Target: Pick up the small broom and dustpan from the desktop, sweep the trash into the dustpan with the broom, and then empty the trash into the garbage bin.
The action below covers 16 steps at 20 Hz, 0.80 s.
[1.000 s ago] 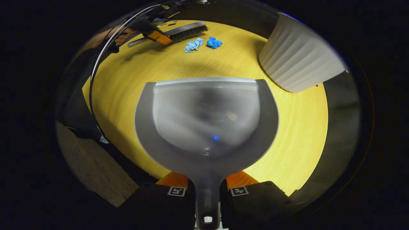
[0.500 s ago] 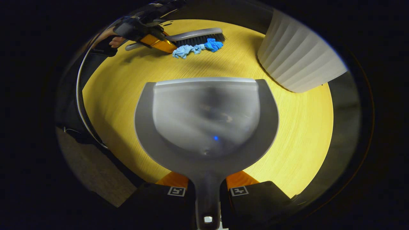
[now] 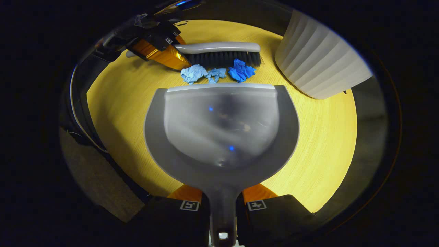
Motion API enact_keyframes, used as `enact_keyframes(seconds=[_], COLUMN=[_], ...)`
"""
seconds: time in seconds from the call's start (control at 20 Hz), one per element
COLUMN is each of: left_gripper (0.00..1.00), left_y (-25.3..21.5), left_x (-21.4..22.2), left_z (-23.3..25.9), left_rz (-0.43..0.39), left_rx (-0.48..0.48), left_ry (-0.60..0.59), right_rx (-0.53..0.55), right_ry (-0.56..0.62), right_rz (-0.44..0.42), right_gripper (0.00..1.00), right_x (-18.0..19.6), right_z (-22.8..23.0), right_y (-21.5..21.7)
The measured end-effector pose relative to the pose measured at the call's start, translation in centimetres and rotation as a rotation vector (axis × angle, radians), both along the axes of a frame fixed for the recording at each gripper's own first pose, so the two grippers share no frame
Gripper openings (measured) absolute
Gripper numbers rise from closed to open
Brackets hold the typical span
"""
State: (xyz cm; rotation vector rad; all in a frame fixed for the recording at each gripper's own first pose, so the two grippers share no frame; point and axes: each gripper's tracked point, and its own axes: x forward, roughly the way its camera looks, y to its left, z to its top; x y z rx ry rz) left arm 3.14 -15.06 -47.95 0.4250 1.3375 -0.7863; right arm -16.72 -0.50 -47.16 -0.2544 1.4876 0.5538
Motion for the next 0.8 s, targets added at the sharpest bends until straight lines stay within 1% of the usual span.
enact_keyframes(seconds=[0.15, 0.35, 0.55, 0.6, 0.65, 0.8], left_gripper=[0.25, 0.25, 0.25, 0.28, 0.25, 0.25], left_y=[-0.8, -1.5, -3.0, -3.1, -3.2, -3.4], left_x=[-1.0, -2.1, -4.5, -5.1, -5.3, -4.6], left_z=[0.0, 1.2, 3.3, 3.5, 3.5, 4.8], left_rz=[0.021, 0.052, 0.064, 0.07, 0.08, 0.145], left_rx=[-0.014, -0.083, -0.184, -0.2, -0.209, -0.241], left_ry=[0.026, 0.071, 0.184, 0.205, 0.207, 0.172], right_rx=[0.007, 0.016, 0.015, 0.013, 0.012, 0.025], right_ry=[0.009, 0.02, 0.007, -0.002, -0.015, -0.037], right_rz=[-0.022, -0.05, -0.06, -0.058, -0.056, -0.063], right_gripper=[0.35, 0.36, 0.35, 0.36, 0.35, 0.35], right_x=[0.0, 0.6, 2.9, 3.5, 4.1, 4.6], right_z=[0.0, -0.7, -2.7, -2.9, -3.3, -3.8], right_y=[0.1, 0.2, 1.5, 1.6, 1.5, 1.5])
